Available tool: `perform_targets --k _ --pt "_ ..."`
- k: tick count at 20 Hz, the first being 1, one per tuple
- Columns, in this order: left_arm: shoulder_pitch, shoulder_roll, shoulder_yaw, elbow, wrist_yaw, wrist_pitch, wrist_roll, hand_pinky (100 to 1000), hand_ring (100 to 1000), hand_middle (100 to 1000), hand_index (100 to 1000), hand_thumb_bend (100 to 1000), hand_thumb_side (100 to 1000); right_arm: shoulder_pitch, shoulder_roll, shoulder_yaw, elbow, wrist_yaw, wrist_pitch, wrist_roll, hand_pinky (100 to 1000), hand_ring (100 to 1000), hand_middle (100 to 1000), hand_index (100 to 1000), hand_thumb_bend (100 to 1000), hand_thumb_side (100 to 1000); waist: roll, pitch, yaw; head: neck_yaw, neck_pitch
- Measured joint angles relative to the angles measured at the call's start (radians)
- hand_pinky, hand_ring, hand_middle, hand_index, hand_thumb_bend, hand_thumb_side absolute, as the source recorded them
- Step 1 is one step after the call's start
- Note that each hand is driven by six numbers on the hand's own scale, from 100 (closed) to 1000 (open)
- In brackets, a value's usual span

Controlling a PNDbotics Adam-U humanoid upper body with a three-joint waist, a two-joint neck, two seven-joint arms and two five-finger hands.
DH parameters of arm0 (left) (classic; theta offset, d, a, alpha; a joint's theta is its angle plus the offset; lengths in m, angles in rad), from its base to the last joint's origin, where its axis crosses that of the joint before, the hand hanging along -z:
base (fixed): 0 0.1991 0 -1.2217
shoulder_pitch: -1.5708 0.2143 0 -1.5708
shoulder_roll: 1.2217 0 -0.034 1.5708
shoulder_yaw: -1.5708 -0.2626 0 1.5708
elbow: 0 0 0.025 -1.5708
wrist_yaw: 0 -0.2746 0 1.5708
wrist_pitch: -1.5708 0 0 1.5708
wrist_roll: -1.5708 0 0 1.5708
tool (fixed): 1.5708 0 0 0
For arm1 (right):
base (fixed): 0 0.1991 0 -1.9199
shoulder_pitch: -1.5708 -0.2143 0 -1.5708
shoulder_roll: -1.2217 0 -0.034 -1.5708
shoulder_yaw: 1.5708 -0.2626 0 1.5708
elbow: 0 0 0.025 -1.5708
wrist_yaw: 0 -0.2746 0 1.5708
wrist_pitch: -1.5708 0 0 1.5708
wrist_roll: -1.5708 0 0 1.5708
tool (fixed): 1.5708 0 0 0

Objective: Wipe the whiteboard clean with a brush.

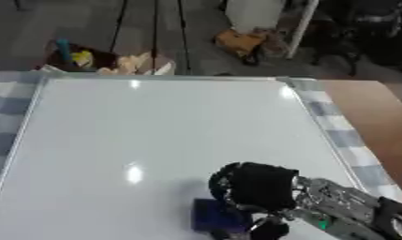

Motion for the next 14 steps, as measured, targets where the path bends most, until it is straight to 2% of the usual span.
perform_targets --k 9,14 --pt "0.001 0.000 0.000 0.000 0.001 -0.003 0.027 389 710 609 514 128 929 -0.003 -0.005 -0.021 0.000 0.007 -0.003 -0.065 709 763 699 503 100 881 0.003 -0.013 -0.002 0.001 -0.006" --pt "0.002 0.000 0.000 0.000 0.001 -0.003 0.034 391 709 609 516 130 929 -0.004 -0.005 -0.050 0.000 0.009 -0.003 -0.106 706 760 699 508 100 917 0.003 -0.020 -0.015 0.009 -0.006"
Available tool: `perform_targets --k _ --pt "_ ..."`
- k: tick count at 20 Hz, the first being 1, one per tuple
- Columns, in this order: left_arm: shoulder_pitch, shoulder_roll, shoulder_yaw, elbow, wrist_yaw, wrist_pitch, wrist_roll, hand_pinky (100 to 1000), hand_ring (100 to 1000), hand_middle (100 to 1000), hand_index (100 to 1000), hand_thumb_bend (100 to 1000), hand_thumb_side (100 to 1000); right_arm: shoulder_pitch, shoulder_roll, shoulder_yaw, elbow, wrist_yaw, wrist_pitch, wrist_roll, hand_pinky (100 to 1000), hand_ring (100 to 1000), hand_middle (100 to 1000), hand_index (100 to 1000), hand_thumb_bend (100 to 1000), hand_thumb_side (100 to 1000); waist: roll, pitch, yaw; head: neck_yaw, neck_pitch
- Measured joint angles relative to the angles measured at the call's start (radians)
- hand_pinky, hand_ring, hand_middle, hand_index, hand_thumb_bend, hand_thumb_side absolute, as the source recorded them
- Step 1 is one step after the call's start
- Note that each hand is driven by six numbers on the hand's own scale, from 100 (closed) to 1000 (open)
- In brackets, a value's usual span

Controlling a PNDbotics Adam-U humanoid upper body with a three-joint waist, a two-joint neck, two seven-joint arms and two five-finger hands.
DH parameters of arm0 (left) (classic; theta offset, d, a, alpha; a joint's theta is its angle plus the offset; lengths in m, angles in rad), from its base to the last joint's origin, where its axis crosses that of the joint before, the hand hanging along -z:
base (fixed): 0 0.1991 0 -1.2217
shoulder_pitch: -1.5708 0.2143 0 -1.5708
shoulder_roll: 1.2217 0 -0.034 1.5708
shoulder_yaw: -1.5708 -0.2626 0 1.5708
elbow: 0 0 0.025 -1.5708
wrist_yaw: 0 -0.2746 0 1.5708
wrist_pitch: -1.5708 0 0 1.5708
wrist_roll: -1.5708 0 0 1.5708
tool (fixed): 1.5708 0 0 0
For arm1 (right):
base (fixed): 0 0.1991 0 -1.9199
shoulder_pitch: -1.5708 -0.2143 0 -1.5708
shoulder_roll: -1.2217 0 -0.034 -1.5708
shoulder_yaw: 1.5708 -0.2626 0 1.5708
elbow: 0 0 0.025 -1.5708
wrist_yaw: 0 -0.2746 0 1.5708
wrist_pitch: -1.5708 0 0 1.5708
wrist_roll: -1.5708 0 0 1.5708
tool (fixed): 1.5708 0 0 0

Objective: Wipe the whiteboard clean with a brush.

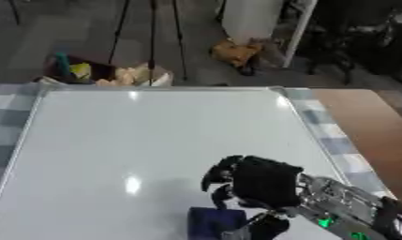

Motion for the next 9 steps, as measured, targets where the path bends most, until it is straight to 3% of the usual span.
perform_targets --k 7,9 --pt "0.000 0.001 0.001 0.000 0.000 0.002 0.011 393 708 610 520 133 929 -0.017 0.016 -0.110 0.000 -0.053 0.018 -0.092 641 730 635 562 100 907 0.001 -0.009 -0.016 0.015 0.002" --pt "0.000 0.001 0.005 0.000 -0.001 0.001 0.014 393 707 610 521 133 929 -0.016 0.033 -0.151 0.000 -0.082 0.031 -0.121 621 718 621 565 100 888 0.005 -0.011 -0.023 0.032 0.017"
